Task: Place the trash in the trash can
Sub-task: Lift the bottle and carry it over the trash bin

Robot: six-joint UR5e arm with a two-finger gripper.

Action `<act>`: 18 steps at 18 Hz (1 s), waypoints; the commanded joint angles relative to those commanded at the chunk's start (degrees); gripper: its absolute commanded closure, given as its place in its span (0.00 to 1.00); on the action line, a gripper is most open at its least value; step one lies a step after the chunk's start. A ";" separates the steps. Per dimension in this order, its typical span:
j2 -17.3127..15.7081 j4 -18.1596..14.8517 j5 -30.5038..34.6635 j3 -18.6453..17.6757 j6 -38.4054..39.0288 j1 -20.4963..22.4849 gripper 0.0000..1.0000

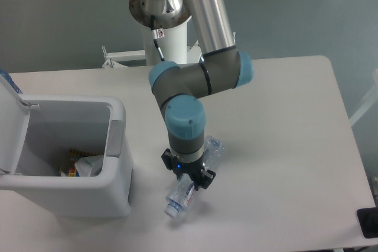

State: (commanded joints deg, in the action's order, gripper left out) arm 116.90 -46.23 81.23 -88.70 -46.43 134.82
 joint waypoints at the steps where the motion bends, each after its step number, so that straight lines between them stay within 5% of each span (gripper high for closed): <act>1: 0.08 0.09 -1.59 1.75 2.46 0.18 0.42; 5: 0.17 0.79 -4.93 10.63 11.16 0.62 0.42; 9: -0.97 7.28 -7.49 14.59 21.35 1.15 0.42; 11: -2.11 7.91 -8.37 16.70 26.80 0.89 0.42; 18: -9.58 7.91 -13.89 15.84 37.45 -1.40 0.42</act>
State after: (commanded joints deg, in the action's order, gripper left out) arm 107.32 -38.32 67.34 -72.85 -8.97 133.42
